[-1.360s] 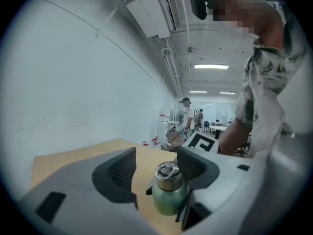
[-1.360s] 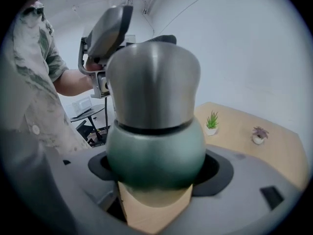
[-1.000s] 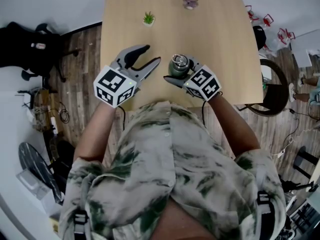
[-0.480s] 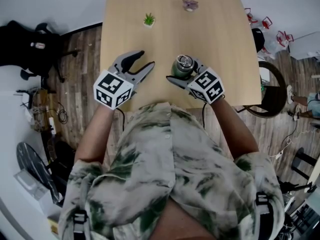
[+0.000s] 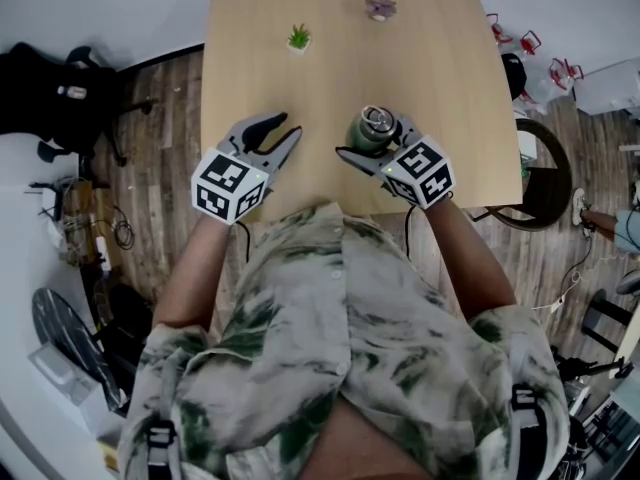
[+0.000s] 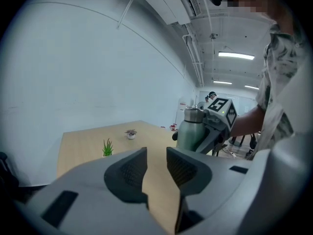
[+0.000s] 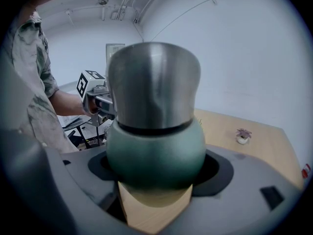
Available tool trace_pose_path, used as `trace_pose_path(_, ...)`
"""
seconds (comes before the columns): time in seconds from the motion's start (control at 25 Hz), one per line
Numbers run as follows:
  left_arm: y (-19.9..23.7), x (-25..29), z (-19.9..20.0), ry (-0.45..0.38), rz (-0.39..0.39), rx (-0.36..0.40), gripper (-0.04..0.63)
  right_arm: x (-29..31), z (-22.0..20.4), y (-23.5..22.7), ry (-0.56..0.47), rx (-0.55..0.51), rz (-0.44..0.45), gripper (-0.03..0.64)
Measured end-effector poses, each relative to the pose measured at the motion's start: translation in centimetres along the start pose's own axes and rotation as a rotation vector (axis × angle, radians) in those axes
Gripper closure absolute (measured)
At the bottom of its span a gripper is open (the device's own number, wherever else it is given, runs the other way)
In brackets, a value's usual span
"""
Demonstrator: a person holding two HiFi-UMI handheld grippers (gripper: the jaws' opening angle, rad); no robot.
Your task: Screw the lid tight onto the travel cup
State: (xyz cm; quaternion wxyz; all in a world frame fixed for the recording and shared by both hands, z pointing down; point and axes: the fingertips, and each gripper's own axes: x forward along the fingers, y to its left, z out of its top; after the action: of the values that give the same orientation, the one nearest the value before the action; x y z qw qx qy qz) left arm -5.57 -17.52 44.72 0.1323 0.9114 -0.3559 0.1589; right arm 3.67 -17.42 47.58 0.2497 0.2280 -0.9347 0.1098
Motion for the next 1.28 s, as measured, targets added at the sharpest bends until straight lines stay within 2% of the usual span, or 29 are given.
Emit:
trace_pose_path(0.16, 0.3, -0.8, -1.3, 0.020, 0.009, -0.006, 0.524, 0.2, 0.4, 0.5, -0.006, 0.010, -0.018, 0.213)
trace_pose_path(0.36, 0.3, -1.8, -2.7, 0.048, 0.006, -0.018, 0.561, 0.4, 0.7, 1.2, -0.011, 0.014, -0.033, 0.213)
trace_pose_path(0.52, 0.1, -2.6, -4.3, 0.069, -0.001, -0.032, 0.569, 0.7, 0.7, 1.8, -0.009, 0.011, -0.044, 0.213)
trace_pose_path(0.84, 0.1, -4.7, -6.7, 0.089, -0.016, -0.113, 0.568, 1.0, 1.1, 2.9, -0.034, 0.060, -0.053, 0.213)
trace_pose_path(1.28, 1.1, -7.1, -8.7, 0.110, -0.015, -0.121, 0.568, 1.9, 0.5, 4.4, -0.026, 0.083, -0.068, 0.213)
